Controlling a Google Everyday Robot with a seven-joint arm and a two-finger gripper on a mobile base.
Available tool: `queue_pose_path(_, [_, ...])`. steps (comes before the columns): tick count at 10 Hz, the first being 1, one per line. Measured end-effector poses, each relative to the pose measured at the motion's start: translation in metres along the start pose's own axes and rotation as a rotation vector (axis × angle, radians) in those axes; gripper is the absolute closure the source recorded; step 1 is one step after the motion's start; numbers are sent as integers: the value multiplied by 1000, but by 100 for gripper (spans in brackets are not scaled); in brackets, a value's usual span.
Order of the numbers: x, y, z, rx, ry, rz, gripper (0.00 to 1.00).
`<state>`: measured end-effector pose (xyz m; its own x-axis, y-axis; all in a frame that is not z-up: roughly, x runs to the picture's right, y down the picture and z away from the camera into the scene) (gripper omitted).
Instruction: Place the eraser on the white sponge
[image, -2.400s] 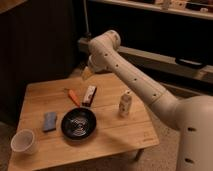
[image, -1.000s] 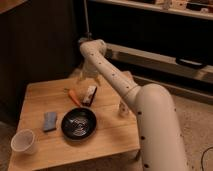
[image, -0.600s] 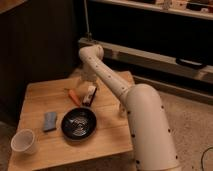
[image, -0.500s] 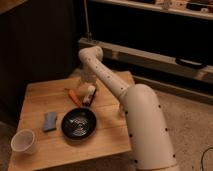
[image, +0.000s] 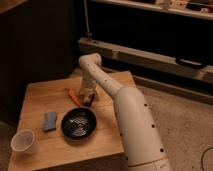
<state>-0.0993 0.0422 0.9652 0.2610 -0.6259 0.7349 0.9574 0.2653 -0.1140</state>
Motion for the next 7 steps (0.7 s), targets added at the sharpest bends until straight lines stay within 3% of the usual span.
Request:
queue_pose_path(2, [-1, 13, -4, -29, 14, 18, 50])
queue_pose_path(5, [8, 11, -30, -87, 102, -54, 81])
queue_pose_path(7, [14, -10, -34, -96, 141, -141, 83])
